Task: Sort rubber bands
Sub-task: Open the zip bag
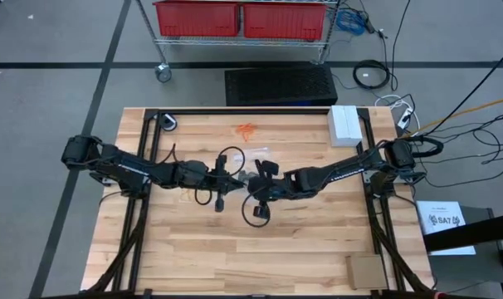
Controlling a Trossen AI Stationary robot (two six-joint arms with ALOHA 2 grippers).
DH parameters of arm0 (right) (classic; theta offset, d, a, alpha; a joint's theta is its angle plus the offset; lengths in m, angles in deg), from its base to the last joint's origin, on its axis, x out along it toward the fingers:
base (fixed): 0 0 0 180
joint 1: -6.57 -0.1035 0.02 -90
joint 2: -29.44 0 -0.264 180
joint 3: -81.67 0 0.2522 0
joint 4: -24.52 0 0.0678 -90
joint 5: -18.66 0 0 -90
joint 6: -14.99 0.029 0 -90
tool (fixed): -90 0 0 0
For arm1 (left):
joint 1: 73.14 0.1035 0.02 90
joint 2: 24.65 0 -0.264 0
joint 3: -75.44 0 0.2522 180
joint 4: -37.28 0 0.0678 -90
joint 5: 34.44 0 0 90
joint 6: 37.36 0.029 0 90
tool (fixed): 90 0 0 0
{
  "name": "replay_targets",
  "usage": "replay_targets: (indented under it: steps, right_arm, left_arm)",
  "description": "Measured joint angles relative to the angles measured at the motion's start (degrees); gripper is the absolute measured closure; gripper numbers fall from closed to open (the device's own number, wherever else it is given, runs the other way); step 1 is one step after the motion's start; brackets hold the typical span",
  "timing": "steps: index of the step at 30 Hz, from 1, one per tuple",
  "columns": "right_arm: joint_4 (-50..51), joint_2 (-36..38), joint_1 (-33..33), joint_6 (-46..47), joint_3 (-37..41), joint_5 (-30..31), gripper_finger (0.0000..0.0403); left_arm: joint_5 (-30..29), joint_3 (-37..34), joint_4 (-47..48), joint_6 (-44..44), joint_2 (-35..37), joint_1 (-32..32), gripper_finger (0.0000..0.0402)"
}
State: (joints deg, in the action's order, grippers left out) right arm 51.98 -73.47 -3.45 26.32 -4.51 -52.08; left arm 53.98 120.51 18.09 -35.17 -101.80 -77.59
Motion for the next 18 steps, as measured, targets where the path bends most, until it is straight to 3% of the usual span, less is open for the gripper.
replay_targets:
  steps: [4,8,14,18]
  right_arm:
    - [-7.7,0.1,0.0,-1.0,4.6,-0.1,0.0403]
    - [-22.2,0.2,-0.1,-1.3,12.3,-2.3,0.0403]
    - [-44.2,0.3,-0.7,-1.6,21.7,-9.9,0.0403]
    - [-49.4,0.3,-1.6,-1.2,23.7,-12.0,0.0403]
  left_arm:
    - [0.0,0.0,-0.1,0.0,0.0,-0.2,0.0402]
    - [-0.2,0.0,-0.1,0.0,0.0,-0.2,0.0402]
    - [-2.7,0.0,0.6,0.0,0.0,-0.2,0.0402]
    - [-3.1,0.0,0.7,-0.3,0.0,-0.2,0.0402]
